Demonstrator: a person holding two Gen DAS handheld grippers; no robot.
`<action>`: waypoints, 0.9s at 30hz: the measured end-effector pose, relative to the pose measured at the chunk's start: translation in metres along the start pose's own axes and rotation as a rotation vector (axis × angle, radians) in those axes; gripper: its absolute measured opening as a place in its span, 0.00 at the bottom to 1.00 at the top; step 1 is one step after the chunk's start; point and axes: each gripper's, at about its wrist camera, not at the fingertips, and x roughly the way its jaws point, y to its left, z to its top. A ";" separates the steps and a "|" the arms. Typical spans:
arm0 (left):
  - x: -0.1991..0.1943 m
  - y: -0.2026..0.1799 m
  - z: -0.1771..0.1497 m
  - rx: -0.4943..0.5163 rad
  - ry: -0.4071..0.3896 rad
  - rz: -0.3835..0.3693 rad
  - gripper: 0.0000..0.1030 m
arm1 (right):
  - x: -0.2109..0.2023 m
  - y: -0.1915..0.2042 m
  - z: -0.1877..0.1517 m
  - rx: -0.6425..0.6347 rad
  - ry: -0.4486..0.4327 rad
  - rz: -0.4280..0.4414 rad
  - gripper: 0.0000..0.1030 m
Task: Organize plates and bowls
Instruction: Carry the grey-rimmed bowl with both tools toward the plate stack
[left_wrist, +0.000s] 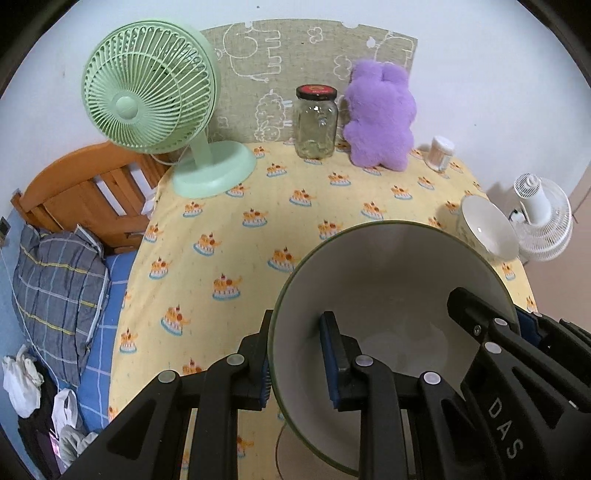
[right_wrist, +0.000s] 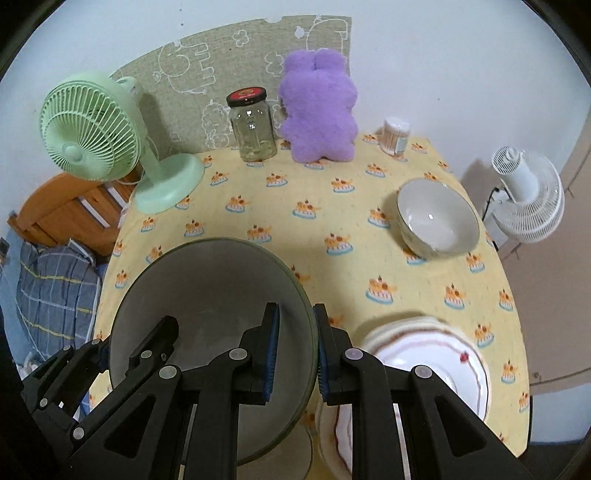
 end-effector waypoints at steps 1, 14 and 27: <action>-0.002 0.000 -0.004 0.001 0.002 -0.004 0.21 | -0.002 0.000 -0.005 0.001 0.001 -0.003 0.21; -0.002 0.001 -0.059 0.009 0.072 -0.032 0.21 | -0.005 0.000 -0.060 0.017 0.068 -0.029 0.21; 0.014 -0.001 -0.088 0.011 0.124 -0.055 0.20 | 0.011 -0.004 -0.089 0.037 0.120 -0.056 0.21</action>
